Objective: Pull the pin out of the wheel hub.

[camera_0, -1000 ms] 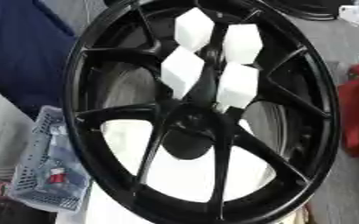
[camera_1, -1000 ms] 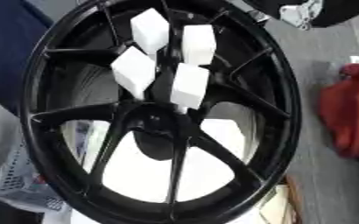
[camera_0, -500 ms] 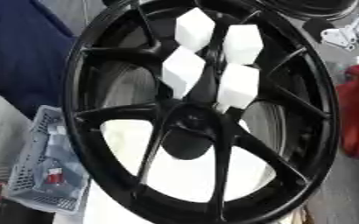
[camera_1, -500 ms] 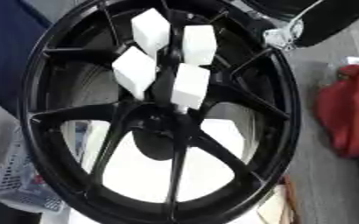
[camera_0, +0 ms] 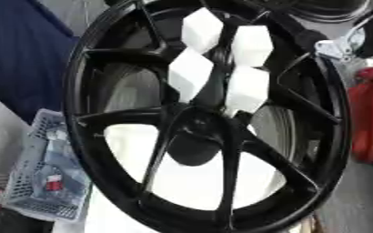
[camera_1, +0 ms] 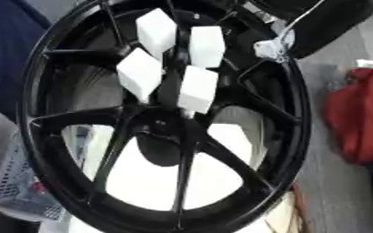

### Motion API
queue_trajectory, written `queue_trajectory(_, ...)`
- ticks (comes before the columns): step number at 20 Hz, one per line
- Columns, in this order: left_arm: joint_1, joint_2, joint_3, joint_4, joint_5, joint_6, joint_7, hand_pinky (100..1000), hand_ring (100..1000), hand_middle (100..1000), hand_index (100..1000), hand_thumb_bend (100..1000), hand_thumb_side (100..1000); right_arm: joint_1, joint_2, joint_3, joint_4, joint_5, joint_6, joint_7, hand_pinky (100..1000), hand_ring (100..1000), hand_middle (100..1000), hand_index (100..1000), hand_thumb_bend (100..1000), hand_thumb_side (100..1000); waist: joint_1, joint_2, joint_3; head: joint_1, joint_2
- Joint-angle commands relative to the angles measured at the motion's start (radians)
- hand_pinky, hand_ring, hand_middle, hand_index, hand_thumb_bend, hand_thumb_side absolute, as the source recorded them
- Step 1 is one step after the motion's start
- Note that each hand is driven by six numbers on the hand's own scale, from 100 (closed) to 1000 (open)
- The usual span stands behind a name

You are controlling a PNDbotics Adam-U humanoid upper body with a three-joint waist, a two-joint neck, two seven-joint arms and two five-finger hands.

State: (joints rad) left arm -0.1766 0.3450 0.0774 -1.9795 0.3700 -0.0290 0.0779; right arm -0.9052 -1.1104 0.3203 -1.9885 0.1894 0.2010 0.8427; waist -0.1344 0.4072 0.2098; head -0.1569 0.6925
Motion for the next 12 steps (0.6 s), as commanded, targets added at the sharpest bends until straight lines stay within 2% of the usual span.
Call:
queue_trajectory(1, -0.005, 0.026, 0.000, -0.021, -0.002, 0.001, -0.002, 974, 531, 690, 832, 195, 971, -0.023, -0.011, -0.007, -0.011, -0.005, 0.000, 0.005, 860, 881, 841, 933, 100, 362, 0.004, -0.019, 0.000, -0.024, -0.009)
queue_trajectory(5, -0.006, 0.026, -0.001, -0.021, -0.002, 0.002, -0.003, 974, 532, 690, 832, 196, 971, -0.046, 0.003, -0.004, -0.011, -0.004, 0.007, -0.005, 856, 879, 838, 934, 100, 355, 0.004, -0.019, -0.002, -0.024, -0.017)
queue_trajectory(12, -0.005, 0.025, -0.002, -0.021, -0.003, 0.003, -0.004, 975, 532, 690, 829, 197, 971, -0.068, 0.018, 0.014, -0.011, 0.012, 0.024, 0.006, 856, 883, 841, 954, 100, 417, 0.003, -0.018, -0.002, -0.012, -0.014)
